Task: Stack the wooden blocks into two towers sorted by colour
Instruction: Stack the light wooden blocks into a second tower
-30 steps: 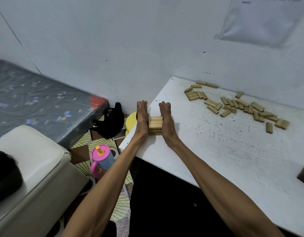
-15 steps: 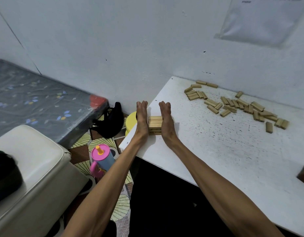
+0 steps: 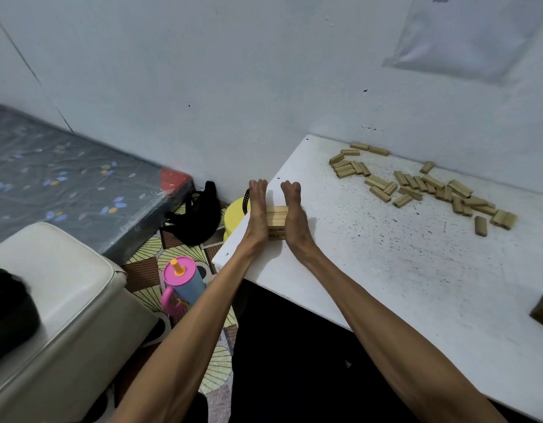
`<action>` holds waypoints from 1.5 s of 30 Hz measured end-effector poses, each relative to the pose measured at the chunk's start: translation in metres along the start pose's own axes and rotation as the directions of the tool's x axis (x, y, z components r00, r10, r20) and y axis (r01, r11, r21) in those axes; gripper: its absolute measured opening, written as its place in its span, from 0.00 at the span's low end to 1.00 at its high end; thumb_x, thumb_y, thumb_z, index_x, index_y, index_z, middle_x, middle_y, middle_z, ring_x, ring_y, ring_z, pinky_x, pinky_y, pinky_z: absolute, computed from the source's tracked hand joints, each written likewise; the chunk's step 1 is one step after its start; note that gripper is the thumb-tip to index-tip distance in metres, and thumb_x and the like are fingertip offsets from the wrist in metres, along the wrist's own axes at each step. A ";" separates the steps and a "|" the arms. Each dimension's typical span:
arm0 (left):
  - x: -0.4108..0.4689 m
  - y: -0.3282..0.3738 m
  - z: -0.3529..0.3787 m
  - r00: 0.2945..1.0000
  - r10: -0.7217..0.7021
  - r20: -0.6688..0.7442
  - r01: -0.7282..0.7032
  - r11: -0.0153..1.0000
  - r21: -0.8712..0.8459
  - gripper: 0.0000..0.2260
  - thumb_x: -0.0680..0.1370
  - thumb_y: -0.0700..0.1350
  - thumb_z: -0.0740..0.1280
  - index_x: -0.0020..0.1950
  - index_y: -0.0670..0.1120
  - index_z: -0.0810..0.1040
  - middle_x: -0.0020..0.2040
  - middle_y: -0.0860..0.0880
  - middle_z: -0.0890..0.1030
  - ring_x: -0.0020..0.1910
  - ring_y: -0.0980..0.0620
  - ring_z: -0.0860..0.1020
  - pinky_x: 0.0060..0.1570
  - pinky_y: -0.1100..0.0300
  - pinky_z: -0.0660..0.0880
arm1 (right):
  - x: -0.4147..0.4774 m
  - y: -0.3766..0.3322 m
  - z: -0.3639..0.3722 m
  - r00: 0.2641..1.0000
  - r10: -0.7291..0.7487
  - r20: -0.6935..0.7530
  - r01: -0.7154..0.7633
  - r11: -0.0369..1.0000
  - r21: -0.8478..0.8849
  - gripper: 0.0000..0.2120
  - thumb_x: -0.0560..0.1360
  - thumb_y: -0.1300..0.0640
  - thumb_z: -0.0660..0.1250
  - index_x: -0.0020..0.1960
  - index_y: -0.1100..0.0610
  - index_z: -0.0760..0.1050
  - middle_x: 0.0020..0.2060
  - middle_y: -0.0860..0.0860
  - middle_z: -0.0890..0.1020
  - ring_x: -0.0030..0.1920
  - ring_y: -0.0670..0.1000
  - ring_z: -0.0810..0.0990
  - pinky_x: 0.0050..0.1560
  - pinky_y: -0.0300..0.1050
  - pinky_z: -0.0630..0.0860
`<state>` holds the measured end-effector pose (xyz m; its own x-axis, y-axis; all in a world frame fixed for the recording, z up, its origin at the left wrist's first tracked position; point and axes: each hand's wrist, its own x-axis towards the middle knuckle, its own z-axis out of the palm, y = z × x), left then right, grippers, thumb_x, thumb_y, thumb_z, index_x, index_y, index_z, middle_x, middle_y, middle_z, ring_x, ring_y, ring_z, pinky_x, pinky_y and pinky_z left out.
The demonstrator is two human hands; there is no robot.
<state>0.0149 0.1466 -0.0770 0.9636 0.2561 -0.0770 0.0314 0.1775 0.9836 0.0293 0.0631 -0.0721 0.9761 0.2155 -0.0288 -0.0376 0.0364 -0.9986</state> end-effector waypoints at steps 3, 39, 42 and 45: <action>0.000 -0.001 0.000 1.000 0.010 -0.008 -0.010 0.999 0.033 0.41 0.78 0.75 0.44 0.85 0.52 0.55 0.84 0.59 0.57 0.82 0.61 0.53 0.82 0.54 0.49 | 0.000 0.000 0.000 1.000 -0.001 0.000 0.001 1.000 -0.021 0.30 0.86 0.39 0.42 0.83 0.52 0.58 0.82 0.45 0.60 0.73 0.35 0.58 0.76 0.37 0.53; 0.003 0.053 -0.014 0.942 0.208 0.265 -0.333 0.698 0.634 0.20 0.84 0.54 0.66 0.74 0.49 0.75 0.71 0.55 0.77 0.68 0.55 0.75 0.71 0.51 0.70 | -0.012 -0.012 -0.105 0.960 -0.269 -0.084 0.221 0.904 -0.366 0.26 0.78 0.50 0.74 0.74 0.48 0.71 0.64 0.42 0.80 0.61 0.40 0.79 0.62 0.41 0.76; 0.005 0.060 0.008 0.908 0.203 0.365 -0.415 0.540 0.732 0.21 0.83 0.53 0.68 0.75 0.50 0.74 0.72 0.52 0.76 0.71 0.51 0.73 0.71 0.52 0.69 | -0.019 -0.020 -0.131 0.950 -0.307 -0.061 0.244 0.849 -0.469 0.26 0.77 0.50 0.75 0.73 0.47 0.73 0.63 0.43 0.81 0.60 0.41 0.80 0.60 0.39 0.76; 0.005 0.066 0.035 0.891 0.180 0.418 -0.451 0.465 0.762 0.22 0.83 0.53 0.68 0.76 0.49 0.73 0.73 0.50 0.76 0.73 0.50 0.73 0.71 0.55 0.68 | -0.024 -0.025 -0.156 0.945 -0.323 -0.056 0.234 0.784 -0.575 0.27 0.76 0.49 0.76 0.73 0.48 0.74 0.63 0.45 0.81 0.60 0.47 0.80 0.62 0.43 0.76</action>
<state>0.0313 0.1261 -0.0066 0.9748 -0.1369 0.1763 -0.2177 -0.7571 0.6159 0.0403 -0.0950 -0.0529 0.9461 0.1374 0.2931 0.3224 -0.4817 -0.8149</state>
